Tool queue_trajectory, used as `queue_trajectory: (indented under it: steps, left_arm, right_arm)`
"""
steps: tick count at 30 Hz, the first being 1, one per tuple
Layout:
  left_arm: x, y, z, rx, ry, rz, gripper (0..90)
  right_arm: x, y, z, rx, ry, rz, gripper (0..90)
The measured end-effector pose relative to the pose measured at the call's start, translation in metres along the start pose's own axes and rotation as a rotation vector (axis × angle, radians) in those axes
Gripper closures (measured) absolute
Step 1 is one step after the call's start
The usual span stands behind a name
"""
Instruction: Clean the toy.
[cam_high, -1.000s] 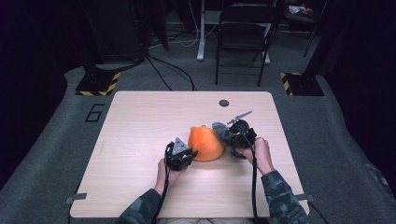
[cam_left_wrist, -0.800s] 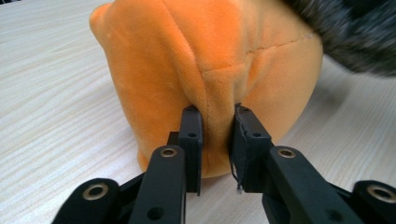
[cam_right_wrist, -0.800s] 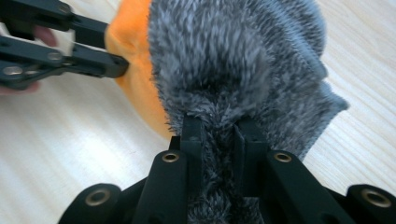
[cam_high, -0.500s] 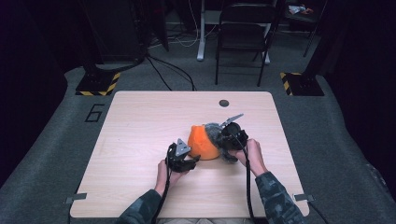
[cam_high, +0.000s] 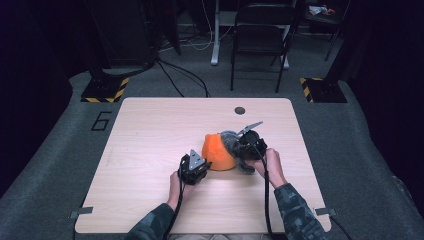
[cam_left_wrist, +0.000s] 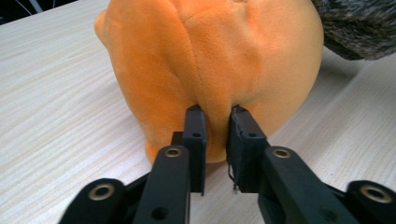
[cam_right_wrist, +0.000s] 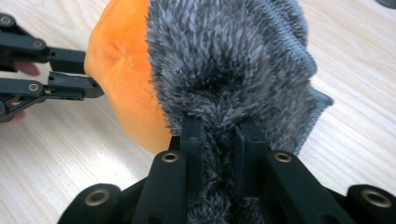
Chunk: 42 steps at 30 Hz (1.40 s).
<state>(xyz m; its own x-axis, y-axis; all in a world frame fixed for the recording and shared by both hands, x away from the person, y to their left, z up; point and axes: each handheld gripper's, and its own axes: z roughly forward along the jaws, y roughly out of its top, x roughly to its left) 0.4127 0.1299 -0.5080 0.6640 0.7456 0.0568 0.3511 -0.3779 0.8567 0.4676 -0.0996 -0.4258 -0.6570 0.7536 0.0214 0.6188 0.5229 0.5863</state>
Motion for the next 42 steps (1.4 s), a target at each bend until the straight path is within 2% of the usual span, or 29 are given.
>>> queue_trajectory:
  steps: [3,7,12,13,14,16,19,24,30,31,32,33,36,37,39,40,42]
  left_arm:
    - [0.003,0.004,-0.003,-0.007,-0.018,-0.042,82.5]
    - [0.006,0.008,-0.006,-0.014,-0.051,-0.09,83.7]
    - [0.001,0.014,-0.012,-0.025,-0.055,-0.07,84.1]
    - [0.0,0.014,-0.012,-0.031,-0.05,-0.072,84.1]
    - [0.0,0.014,-0.012,-0.033,-0.049,-0.069,84.1]
    - [0.0,0.014,-0.012,-0.031,-0.051,-0.063,84.1]
    - [-0.002,0.014,-0.01,-0.021,-0.05,-0.041,84.1]
    - [-0.001,0.012,-0.008,-0.017,-0.057,-0.04,84.1]
    - [0.001,0.01,-0.006,-0.01,-0.066,-0.05,84.0]
    - [0.002,0.01,-0.006,-0.009,-0.066,-0.052,84.0]
    - [0.002,0.01,-0.006,-0.007,-0.067,-0.052,84.0]
    - [0.002,0.009,-0.006,-0.01,-0.066,-0.05,84.0]
    - [0.003,0.009,-0.006,-0.009,-0.068,-0.056,84.0]
    - [0.003,0.008,-0.006,-0.008,-0.07,-0.055,84.0]
    - [0.003,0.008,-0.005,-0.009,-0.073,-0.059,84.0]
    - [0.003,0.008,-0.005,-0.007,-0.072,-0.055,84.0]
    - [0.004,0.008,-0.005,-0.009,-0.071,-0.06,84.0]
  right_arm:
    - [0.003,0.005,-0.009,0.002,-0.018,-0.003,76.5]
    - [0.018,0.012,-0.021,-0.03,-0.026,-0.052,76.5]
    - [0.048,0.019,-0.025,-0.046,-0.034,-0.146,76.4]
    - [0.054,0.02,-0.023,-0.052,-0.047,-0.166,76.4]
    - [0.058,0.02,-0.022,-0.052,-0.049,-0.172,76.4]
    - [0.067,0.02,-0.015,-0.031,-0.075,-0.195,76.4]
    - [0.069,0.016,-0.001,0.016,-0.113,-0.211,76.5]
    - [0.061,0.014,0.002,0.022,-0.114,-0.185,76.6]
    - [0.038,0.01,0.001,0.038,-0.072,-0.146,76.6]
    - [0.035,0.009,0.001,0.049,-0.071,-0.121,76.5]
    - [0.03,0.008,0.001,0.046,-0.071,-0.124,76.5]
    - [0.027,0.007,0.001,0.063,-0.067,-0.102,76.5]
    - [0.013,0.003,0.002,0.092,-0.095,-0.079,76.5]
    - [0.009,0.001,0.005,0.104,-0.111,-0.054,76.5]
    - [0.0,-0.005,0.01,0.116,-0.12,-0.04,76.5]
    - [-0.004,-0.009,0.015,0.123,-0.118,-0.013,76.5]
    - [-0.01,-0.014,0.024,0.154,-0.145,-0.008,76.4]
